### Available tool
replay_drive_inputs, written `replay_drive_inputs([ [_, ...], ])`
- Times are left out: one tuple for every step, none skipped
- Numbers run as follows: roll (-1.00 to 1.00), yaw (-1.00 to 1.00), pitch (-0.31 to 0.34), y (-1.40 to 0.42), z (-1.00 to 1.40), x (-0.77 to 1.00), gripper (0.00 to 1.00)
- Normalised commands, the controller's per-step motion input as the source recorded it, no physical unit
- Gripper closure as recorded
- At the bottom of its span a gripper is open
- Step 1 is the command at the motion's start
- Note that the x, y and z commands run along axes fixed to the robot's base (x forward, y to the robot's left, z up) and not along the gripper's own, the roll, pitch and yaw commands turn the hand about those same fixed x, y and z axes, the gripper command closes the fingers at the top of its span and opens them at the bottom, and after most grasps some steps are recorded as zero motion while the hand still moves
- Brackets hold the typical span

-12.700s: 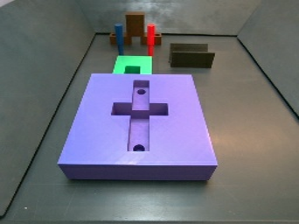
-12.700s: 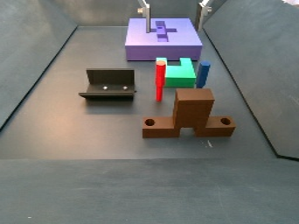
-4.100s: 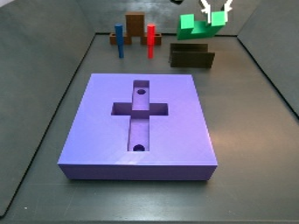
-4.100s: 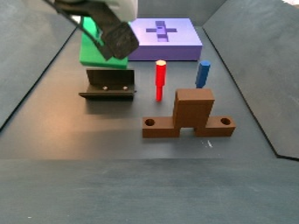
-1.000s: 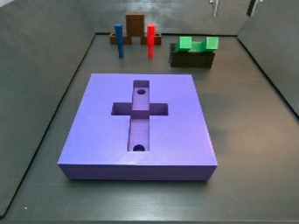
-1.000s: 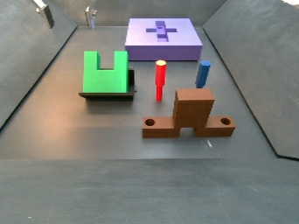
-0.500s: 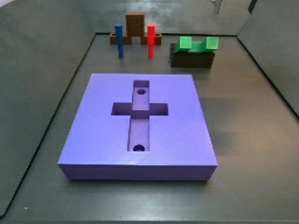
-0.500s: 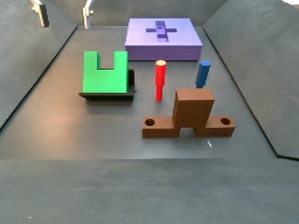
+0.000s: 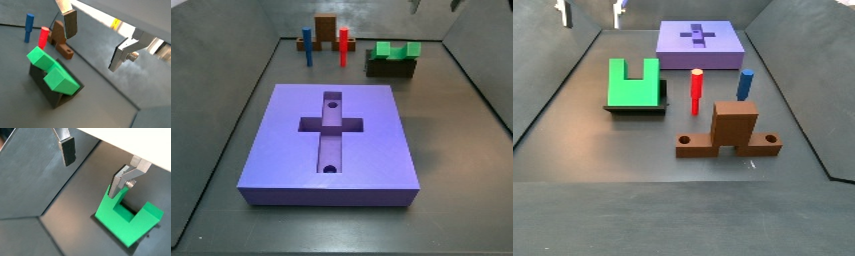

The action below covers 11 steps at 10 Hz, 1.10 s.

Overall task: Pick up the green object. Move up. Place the green object on the fixture. Regrasp the green object. Move to above the board. Insert the green object.
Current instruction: Regrasp the green object.

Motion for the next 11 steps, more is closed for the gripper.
replay_drive_inputs([
  [1.00,0.31,0.086,-0.11,0.00,0.00,0.00],
  [1.00,0.32,0.086,-0.10,0.00,-0.01,0.00],
  [1.00,0.32,0.083,-0.14,0.00,-0.02,0.00],
  [0.85,0.28,0.000,-0.13,-0.46,-0.28,0.00],
  [0.12,0.16,0.077,-0.01,-0.30,0.00,0.00],
  [-0.01,0.00,0.000,0.00,0.00,0.00,0.00],
  [0.00,0.06,0.000,0.03,-0.22,0.11,0.00],
  [0.04,0.01,0.203,0.00,-0.59,0.20,0.00],
  [0.16,0.04,0.214,0.00,-0.64,0.17,0.00],
  [0.25,0.06,0.234,-0.01,-0.59,0.14,0.00],
  [0.21,0.05,0.174,-0.04,-0.41,0.15,0.00],
])
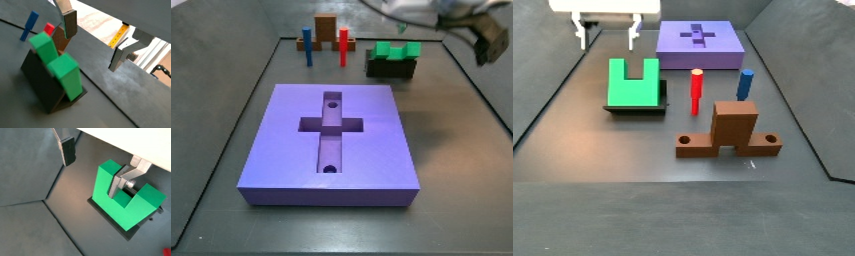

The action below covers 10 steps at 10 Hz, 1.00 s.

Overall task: Pick up the green object. Move up. Place the green object on the fixture. Regrasp the green object. Move to above the board. Insert the green object.
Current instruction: Regrasp the green object.

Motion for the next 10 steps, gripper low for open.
replay_drive_inputs([
  [0.15,0.00,0.189,-0.06,-0.31,0.19,0.00],
  [0.10,0.00,0.137,-0.06,-0.29,0.12,0.00],
  [0.06,0.00,0.083,-0.07,-0.30,0.09,0.00],
  [0.07,0.00,0.051,-0.06,-0.34,0.05,0.00],
  [0.03,0.00,0.000,-0.02,-0.38,0.00,0.00],
  [0.00,0.00,0.000,0.00,-0.41,0.00,0.00],
  [0.00,0.00,0.000,0.00,-0.35,0.00,0.00],
  [-0.06,0.00,0.000,0.02,-0.32,0.00,0.00],
  [-0.06,0.00,0.000,0.00,-0.29,0.00,0.00],
  [0.00,0.00,0.071,0.00,-0.04,0.09,0.00],
])
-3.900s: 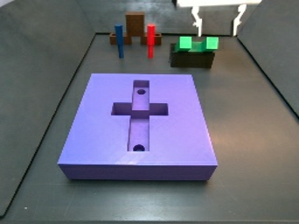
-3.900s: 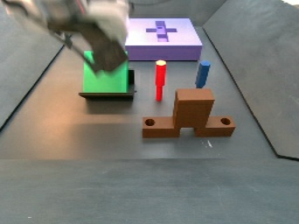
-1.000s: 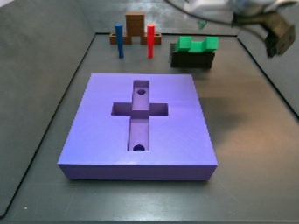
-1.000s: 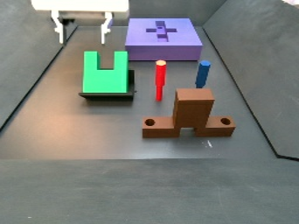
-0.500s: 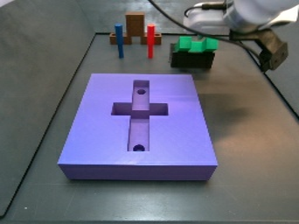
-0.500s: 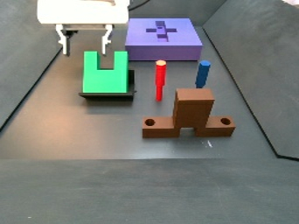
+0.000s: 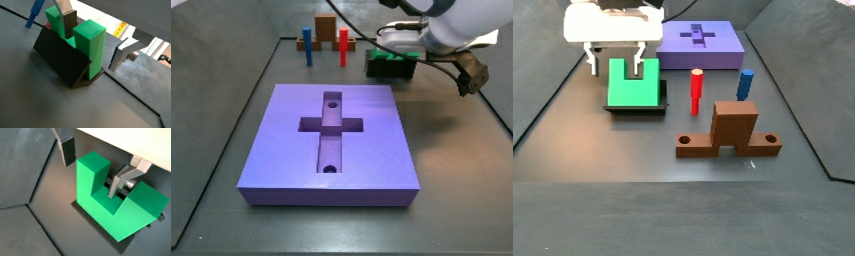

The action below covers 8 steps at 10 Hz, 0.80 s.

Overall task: Pick up the green object. Move up. Place the green object on the fixture. Regrasp the green object. Move to above the board. Insert the green object.
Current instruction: Regrasp the green object.

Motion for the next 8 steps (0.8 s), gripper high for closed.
replay_drive_inputs([
  [0.00,0.00,0.000,0.00,0.00,0.00,0.00],
  [0.00,0.00,0.000,0.00,0.00,0.00,1.00],
  [0.00,0.00,0.000,0.00,0.00,0.00,1.00],
  [0.00,0.00,0.000,0.00,0.00,0.00,1.00],
  [0.00,0.00,0.000,0.00,0.00,0.00,1.00],
  [0.00,0.00,0.000,0.00,0.00,0.00,1.00],
  [0.00,0.00,0.000,0.00,0.00,0.00,1.00],
  [0.00,0.00,0.000,0.00,0.00,0.00,1.00],
])
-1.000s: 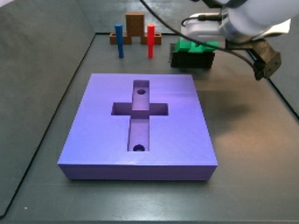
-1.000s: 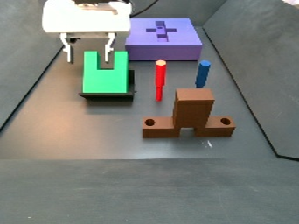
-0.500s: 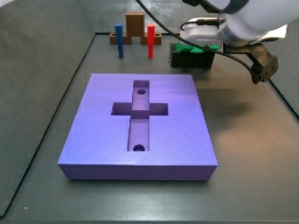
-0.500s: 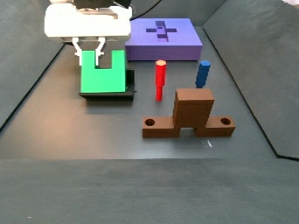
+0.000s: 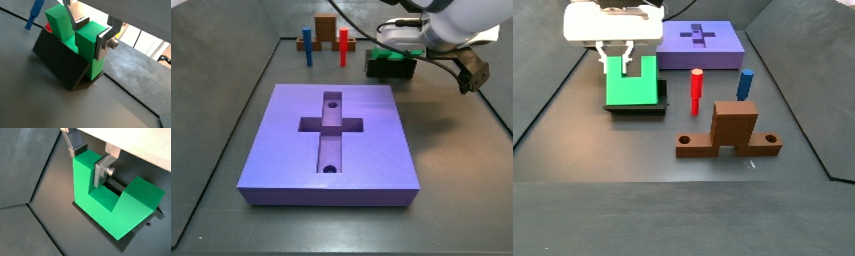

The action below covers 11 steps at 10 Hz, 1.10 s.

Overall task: Pick up the green object. Move up. Place the green object on the fixture. Regrasp the green object. Move to above the board. Insert the green object.
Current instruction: Regrasp the green object, then move to above the board.

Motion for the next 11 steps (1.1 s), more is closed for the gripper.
replay_drive_inputs([
  [0.00,0.00,0.000,0.00,0.00,0.00,1.00],
  [0.00,0.00,0.000,0.00,0.00,0.00,1.00],
  [0.00,0.00,0.000,0.00,0.00,0.00,1.00],
  [0.00,0.00,0.000,0.00,0.00,0.00,1.00],
  [0.00,0.00,0.000,0.00,0.00,0.00,1.00],
  [0.00,0.00,0.000,0.00,0.00,0.00,1.00],
  [0.00,0.00,0.000,0.00,0.00,0.00,1.00],
  [0.00,0.00,0.000,0.00,0.00,0.00,1.00],
  [0.00,0.00,0.000,0.00,0.00,0.00,1.00],
  [0.00,0.00,0.000,0.00,1.40,0.00,1.00],
  [0.01,-0.05,0.023,0.02,1.40,0.00,1.00],
])
